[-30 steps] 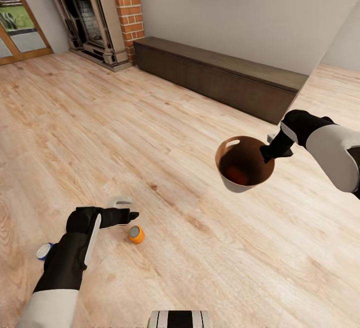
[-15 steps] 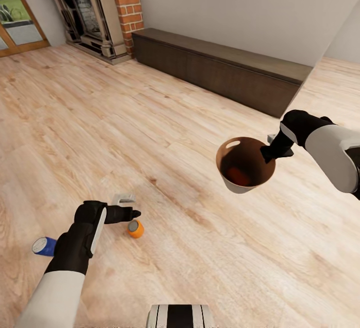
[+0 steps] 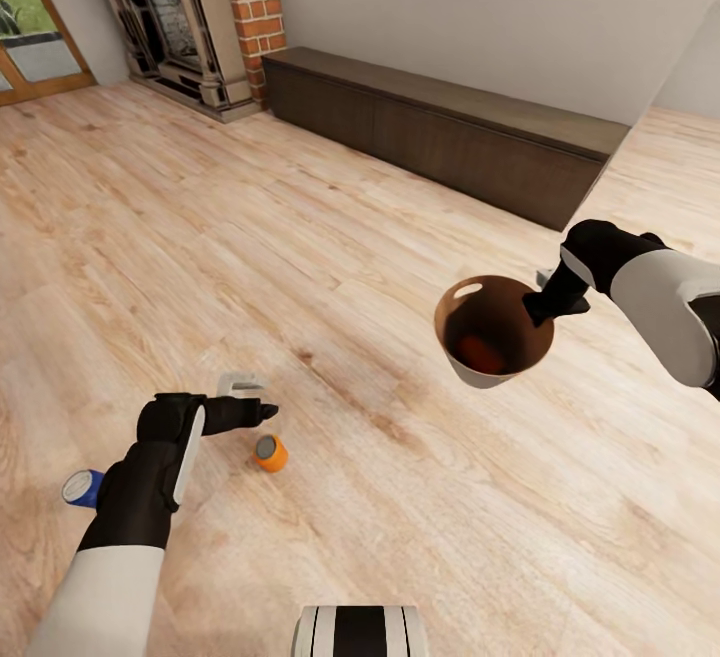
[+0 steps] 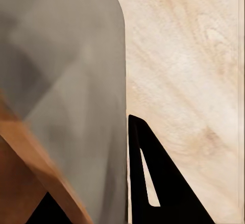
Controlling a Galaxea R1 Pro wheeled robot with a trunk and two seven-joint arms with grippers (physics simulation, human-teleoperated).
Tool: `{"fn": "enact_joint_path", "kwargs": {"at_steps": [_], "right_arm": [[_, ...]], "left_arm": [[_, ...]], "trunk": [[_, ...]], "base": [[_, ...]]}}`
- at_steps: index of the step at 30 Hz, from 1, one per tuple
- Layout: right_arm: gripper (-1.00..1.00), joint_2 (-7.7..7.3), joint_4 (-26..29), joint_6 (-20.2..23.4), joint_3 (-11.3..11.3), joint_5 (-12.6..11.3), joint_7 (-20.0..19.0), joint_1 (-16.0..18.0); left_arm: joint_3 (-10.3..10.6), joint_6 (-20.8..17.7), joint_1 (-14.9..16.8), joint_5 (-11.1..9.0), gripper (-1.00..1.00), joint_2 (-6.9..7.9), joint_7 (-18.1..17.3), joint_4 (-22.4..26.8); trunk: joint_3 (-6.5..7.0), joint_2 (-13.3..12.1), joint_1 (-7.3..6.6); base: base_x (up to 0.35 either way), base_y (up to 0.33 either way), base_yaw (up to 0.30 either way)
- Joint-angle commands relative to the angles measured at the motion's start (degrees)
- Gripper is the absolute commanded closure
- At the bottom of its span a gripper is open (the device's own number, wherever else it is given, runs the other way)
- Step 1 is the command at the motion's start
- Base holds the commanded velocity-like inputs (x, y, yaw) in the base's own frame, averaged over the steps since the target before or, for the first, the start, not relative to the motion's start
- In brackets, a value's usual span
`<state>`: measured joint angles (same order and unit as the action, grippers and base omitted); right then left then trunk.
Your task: Put the three can of soda from the living room inside the tash can in the kitchen.
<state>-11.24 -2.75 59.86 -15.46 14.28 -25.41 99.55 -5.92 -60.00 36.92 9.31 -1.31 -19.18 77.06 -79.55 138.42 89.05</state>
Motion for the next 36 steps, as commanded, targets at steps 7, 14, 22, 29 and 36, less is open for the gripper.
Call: {"fn": "enact_joint_path", "kwargs": {"at_steps": [7, 14, 22, 29, 36], "right_arm": [[1.00, 0.07, 0.03, 0.14, 0.21, -0.83, -0.26, 0.03], [1.00, 0.02, 0.03, 0.14, 0.17, -0.83, -0.27, 0.03], [1.00, -0.01, 0.03, 0.14, 0.17, -0.83, -0.26, 0.03], [1.00, -0.05, 0.03, 0.14, 0.15, -0.83, -0.26, 0.03], [1.00, 0.08, 0.03, 0.14, 0.07, -0.83, -0.26, 0.02]], "left_arm": [[0.03, 0.00, -0.01, 0.00, -1.00, 0.00, -0.01, 0.82], [0.03, 0.00, -0.01, 0.00, -1.00, 0.00, 0.01, 0.89], [0.03, 0.00, -0.01, 0.00, -1.00, 0.00, 0.02, 0.89], [0.03, 0.00, -0.01, 0.00, -1.00, 0.05, 0.02, 0.89], [0.05, 0.00, -0.01, -0.14, -1.00, 0.13, -0.08, 0.95]], "trunk": [[-0.30, 0.00, -0.01], [-0.60, 0.00, -0.01], [-0.83, 0.00, -0.01], [-0.93, 0.00, -0.01], [-0.94, 0.00, -0.01]], "base": [[0.000, 0.000, 0.119], [0.000, 0.000, 0.205], [0.000, 0.000, 0.223], [0.068, 0.000, 0.111], [0.273, 0.000, 0.013]]}}
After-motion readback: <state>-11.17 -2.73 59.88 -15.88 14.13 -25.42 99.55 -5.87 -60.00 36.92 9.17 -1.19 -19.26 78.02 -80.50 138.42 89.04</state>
